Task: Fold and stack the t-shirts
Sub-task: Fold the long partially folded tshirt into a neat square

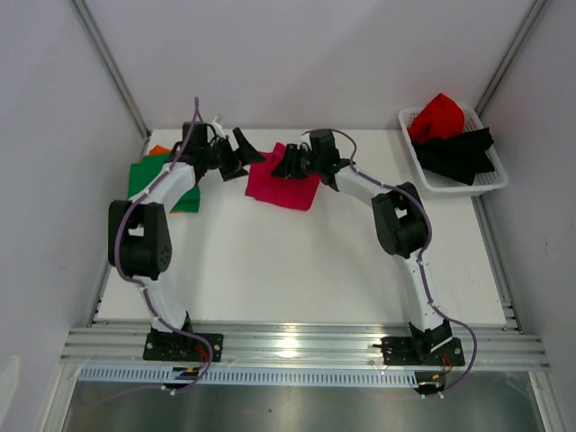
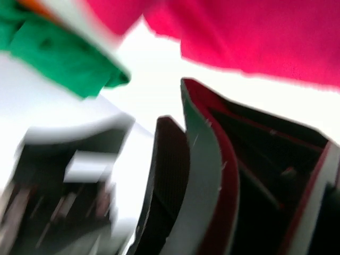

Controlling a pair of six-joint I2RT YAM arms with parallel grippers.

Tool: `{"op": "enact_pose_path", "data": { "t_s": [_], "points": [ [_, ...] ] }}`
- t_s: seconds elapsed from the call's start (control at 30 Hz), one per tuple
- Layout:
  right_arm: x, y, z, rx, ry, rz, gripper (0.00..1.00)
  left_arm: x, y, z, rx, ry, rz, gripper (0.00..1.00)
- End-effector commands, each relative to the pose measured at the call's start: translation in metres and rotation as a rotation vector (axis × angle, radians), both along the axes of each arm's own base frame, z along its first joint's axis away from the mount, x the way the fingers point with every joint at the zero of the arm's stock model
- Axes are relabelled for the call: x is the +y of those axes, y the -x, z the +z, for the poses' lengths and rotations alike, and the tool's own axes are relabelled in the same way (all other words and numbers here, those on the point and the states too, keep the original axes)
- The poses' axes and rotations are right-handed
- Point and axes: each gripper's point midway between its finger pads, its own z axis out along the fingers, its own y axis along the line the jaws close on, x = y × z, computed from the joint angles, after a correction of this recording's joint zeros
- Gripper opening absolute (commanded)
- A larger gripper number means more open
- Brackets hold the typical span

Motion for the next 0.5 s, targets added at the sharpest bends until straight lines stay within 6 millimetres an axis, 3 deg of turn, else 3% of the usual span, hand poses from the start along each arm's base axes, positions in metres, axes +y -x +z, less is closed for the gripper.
{"op": "enact_pose_path", "data": {
  "t_s": [0.0,0.07,0.13,0.17,0.27,0.33,0.4,0.43,0.47],
  "points": [
    [0.005,-0.019,0.003,-0.001,-0.037,0.008,0.38,0.033,0.001,0.048,-0.135,-0.058,0.088,0.97],
    [0.007,-0.023,-0.017,0.031,-0.030,0.007,0.38,0.039,0.007,0.068,-0.183,-0.068,0.111,0.97],
    [0.010,-0.029,-0.017,0.022,-0.027,0.009,0.38,0.043,0.014,0.083,-0.224,-0.091,0.117,0.98],
    [0.010,-0.032,-0.026,0.028,-0.018,0.006,0.38,0.045,0.016,0.084,-0.228,-0.107,0.125,0.98],
    [0.010,-0.039,-0.027,-0.012,0.006,-0.006,0.39,0.049,0.023,0.093,-0.265,-0.139,0.124,0.98],
    [0.009,-0.042,-0.031,-0.042,0.020,-0.021,0.38,0.052,0.026,0.092,-0.267,-0.151,0.127,0.98],
    [0.011,-0.047,-0.012,-0.152,0.001,-0.029,0.37,0.049,0.027,0.091,-0.265,-0.139,0.114,0.98],
    [0.006,-0.042,-0.027,-0.159,0.021,-0.046,0.37,0.048,0.028,0.086,-0.255,-0.136,0.109,0.98],
    [0.004,-0.042,-0.024,-0.202,0.026,-0.059,0.36,0.047,0.028,0.082,-0.246,-0.129,0.105,0.98]
  ]
}}
